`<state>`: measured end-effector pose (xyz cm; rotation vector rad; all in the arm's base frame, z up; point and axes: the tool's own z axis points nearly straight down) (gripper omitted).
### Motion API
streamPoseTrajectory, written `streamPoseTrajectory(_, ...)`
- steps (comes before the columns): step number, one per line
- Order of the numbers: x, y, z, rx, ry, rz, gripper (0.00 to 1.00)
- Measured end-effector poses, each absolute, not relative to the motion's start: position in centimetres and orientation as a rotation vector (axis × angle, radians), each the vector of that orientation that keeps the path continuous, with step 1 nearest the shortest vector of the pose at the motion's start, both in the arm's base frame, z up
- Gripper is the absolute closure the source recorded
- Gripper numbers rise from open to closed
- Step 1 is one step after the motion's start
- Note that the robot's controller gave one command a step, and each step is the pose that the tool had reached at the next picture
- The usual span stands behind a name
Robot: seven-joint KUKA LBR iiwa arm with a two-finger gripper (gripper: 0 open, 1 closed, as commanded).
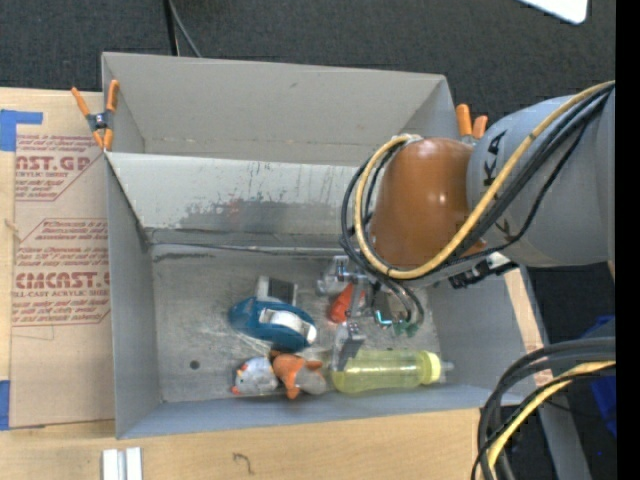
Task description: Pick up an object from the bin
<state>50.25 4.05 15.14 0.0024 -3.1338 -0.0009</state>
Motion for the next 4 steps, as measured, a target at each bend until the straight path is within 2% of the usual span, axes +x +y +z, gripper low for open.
streamPoseTrajectory(1,50.4,4.0,15.6,0.001,-3.141,-0.002,0.00)
streamPoseTrajectory(2,50.9,8.1,9.2,-0.424,-3.128,0.021,1.00)
streamPoseTrajectory(3,50.4,8.8,8.4,-0.422,-3.118,0.010,0.00)
streamPoseTrajectory(4,50.8,8.7,8.6,-0.430,-3.132,0.006,1.00)
